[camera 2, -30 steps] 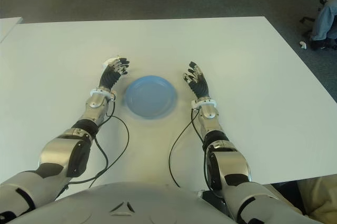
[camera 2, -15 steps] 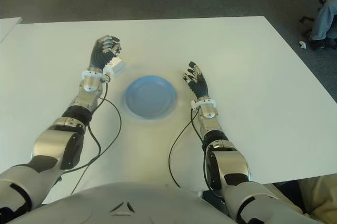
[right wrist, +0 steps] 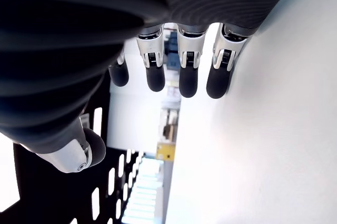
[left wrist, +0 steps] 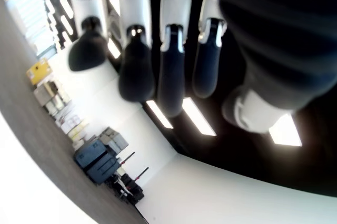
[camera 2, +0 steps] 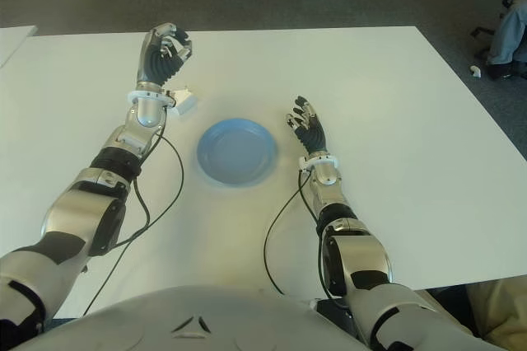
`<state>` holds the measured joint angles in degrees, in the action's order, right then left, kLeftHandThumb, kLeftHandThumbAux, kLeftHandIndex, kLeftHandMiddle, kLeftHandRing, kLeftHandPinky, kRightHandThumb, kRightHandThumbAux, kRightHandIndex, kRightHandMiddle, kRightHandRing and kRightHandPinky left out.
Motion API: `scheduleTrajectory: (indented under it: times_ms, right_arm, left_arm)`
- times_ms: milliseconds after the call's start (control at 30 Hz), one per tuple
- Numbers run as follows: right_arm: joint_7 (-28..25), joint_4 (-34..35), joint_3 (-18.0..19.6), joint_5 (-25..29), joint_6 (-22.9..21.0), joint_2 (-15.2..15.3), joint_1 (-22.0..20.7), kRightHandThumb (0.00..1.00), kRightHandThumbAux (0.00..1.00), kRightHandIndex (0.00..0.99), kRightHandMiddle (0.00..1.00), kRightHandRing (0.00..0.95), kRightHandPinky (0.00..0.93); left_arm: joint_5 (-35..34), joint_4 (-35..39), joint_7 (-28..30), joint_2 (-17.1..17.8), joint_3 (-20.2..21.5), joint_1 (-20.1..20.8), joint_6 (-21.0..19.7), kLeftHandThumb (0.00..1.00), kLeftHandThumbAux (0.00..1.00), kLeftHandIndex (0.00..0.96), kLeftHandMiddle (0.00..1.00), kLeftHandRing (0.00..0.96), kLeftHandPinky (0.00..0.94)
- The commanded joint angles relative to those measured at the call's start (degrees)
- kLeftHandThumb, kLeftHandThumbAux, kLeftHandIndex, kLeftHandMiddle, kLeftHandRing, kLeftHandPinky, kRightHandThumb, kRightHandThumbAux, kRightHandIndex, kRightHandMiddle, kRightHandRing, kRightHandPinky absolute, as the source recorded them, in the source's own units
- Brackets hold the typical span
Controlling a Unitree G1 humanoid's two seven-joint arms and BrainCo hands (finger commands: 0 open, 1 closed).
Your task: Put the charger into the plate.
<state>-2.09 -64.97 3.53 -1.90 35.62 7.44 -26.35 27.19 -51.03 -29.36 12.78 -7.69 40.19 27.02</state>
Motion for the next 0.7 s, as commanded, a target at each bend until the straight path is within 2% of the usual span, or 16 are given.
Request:
scheduleTrajectory:
  times_ms: [33, 133, 167, 200, 233, 267, 300, 333, 400, 500, 533, 600, 700]
  right_arm:
    - [-0.7, -3.8, -0.4, -0.7, -3.8, -0.7, 4.0, 0.148, 0.596, 0.072, 0.115, 0.111, 0.144]
    - [-0.7, -3.9, -0.5, -0.7, -3.7, -0.7, 4.0, 0.155, 0.603, 0.073, 0.116, 0.112, 0.141]
    - [-0.8, -3.9, -0.5, -0.7, -3.7, -0.7, 4.0, 0.158, 0.607, 0.074, 0.115, 0.110, 0.137]
    - [-0.8, -3.9, -0.5, -0.7, -3.6, -0.7, 4.0, 0.160, 0.609, 0.074, 0.115, 0.109, 0.134]
    - [-0.9, -3.9, -0.5, -0.7, -3.6, -0.7, 4.0, 0.161, 0.610, 0.074, 0.114, 0.108, 0.134]
    - [-0.9, -4.0, -0.5, -0.6, -3.6, -0.6, 4.0, 0.161, 0.610, 0.074, 0.114, 0.108, 0.134]
    - [-1.0, -4.0, -0.5, -0.6, -3.6, -0.6, 4.0, 0.160, 0.609, 0.074, 0.113, 0.107, 0.134]
    - [-1.0, -4.0, -0.5, -0.6, -3.6, -0.6, 4.0, 0.160, 0.609, 0.074, 0.112, 0.107, 0.134]
    - [-1.1, -4.0, -0.5, -0.6, -3.5, -0.6, 3.9, 0.157, 0.606, 0.074, 0.112, 0.107, 0.139]
    - [-1.1, -4.0, -0.5, -0.7, -3.4, -0.5, 3.9, 0.151, 0.602, 0.074, 0.114, 0.112, 0.149]
    - [-1.2, -4.0, -0.5, -0.7, -3.4, -0.5, 3.9, 0.150, 0.600, 0.075, 0.115, 0.114, 0.148]
    - [-1.5, -3.9, -0.6, -0.7, -3.4, -0.5, 4.0, 0.143, 0.595, 0.075, 0.114, 0.113, 0.142]
    - [-1.9, -3.9, -0.7, -0.7, -3.7, -0.4, 4.0, 0.136, 0.590, 0.074, 0.114, 0.112, 0.138]
  left_arm:
    - [4.3, -1.3, -5.0, 0.5, -2.7, 0.6, -2.3, 0.848, 0.659, 0.438, 0.493, 0.771, 0.809]
    - [8.1, -10.1, -11.3, -0.3, -6.0, 5.2, -4.1, 0.847, 0.659, 0.436, 0.492, 0.753, 0.753]
    - [9.1, -12.9, -12.9, -0.5, -7.0, 6.6, -4.8, 0.841, 0.665, 0.419, 0.489, 0.643, 0.656]
    - [10.0, -15.0, -13.8, -0.5, -8.0, 7.7, -5.4, 0.836, 0.668, 0.408, 0.487, 0.572, 0.594]
    - [10.5, -16.4, -14.6, -0.5, -8.7, 8.4, -5.6, 0.789, 0.679, 0.409, 0.428, 0.481, 0.503]
    - [11.5, -17.6, -14.7, -0.2, -9.8, 9.1, -6.2, 0.772, 0.683, 0.409, 0.407, 0.449, 0.471]
    - [12.1, -18.6, -15.0, 0.0, -10.7, 9.7, -6.5, 0.697, 0.624, 0.328, 0.324, 0.342, 0.355]
    - [13.3, -19.7, -14.7, 0.4, -12.1, 10.4, -7.3, 0.670, 0.604, 0.298, 0.295, 0.304, 0.314]
    - [15.0, -21.4, -14.4, 0.9, -14.4, 11.4, -8.5, 0.573, 0.546, 0.171, 0.164, 0.152, 0.142]
    - [16.3, -23.6, -13.0, 1.1, -16.8, 12.4, -10.1, 0.488, 0.498, 0.067, 0.057, 0.050, 0.046]
    - [16.9, -24.5, -11.4, 1.0, -17.7, 12.8, -11.4, 0.485, 0.466, 0.061, 0.045, 0.040, 0.037]
    - [18.2, -26.3, -7.8, 0.4, -19.8, 13.2, -14.6, 0.401, 0.408, 0.025, 0.018, 0.016, 0.015]
    - [19.0, -27.5, -4.3, -0.4, -21.6, 13.3, -17.9, 0.327, 0.345, 0.008, 0.005, 0.005, 0.004]
